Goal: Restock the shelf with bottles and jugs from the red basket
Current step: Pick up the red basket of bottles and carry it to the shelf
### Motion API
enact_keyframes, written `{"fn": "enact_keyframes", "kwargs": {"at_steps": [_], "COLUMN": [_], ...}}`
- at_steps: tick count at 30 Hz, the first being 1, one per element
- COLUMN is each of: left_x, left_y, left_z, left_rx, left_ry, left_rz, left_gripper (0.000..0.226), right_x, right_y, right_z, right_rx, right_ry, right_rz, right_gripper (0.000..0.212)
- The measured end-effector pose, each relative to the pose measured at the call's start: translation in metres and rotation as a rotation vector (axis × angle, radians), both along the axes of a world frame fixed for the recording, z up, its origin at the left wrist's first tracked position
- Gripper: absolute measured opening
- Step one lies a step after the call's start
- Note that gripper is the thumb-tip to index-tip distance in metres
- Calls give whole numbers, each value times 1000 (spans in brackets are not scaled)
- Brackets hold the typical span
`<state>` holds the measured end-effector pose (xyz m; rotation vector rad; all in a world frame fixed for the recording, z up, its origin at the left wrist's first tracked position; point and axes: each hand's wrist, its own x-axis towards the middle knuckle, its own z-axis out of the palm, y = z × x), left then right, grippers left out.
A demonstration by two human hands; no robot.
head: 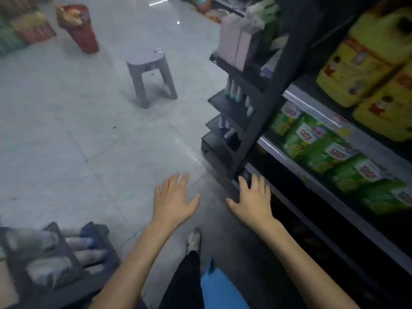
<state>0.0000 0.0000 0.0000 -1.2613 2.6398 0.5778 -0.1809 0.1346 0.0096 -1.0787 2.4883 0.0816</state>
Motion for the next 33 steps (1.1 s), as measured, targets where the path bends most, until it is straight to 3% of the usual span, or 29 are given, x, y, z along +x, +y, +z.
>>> {"fn": "enact_keyframes", "kwargs": {"at_steps": [8, 16, 24, 33], "left_x": [82, 137, 135, 116], "left_y": [-134, -223, -326, -533], "left_z": [14, 30, 23, 25], "left_rx": [15, -37, 13, -41], "left_ry": [43, 44, 27, -19], "left_rz": [235, 365, 433, 464], "left_gripper": [99, 86, 82, 79], "right_x": [55, 95, 96, 74], "right_y": [-176, -282, -406, -635], "right_z": [20, 32, 17, 17], "right_rx": [-151, -283, -231, -311], "right_ry": [-81, -25, -85, -162], "right_rz": [63, 193, 237, 243], "right_gripper": [81, 85, 96, 97]}}
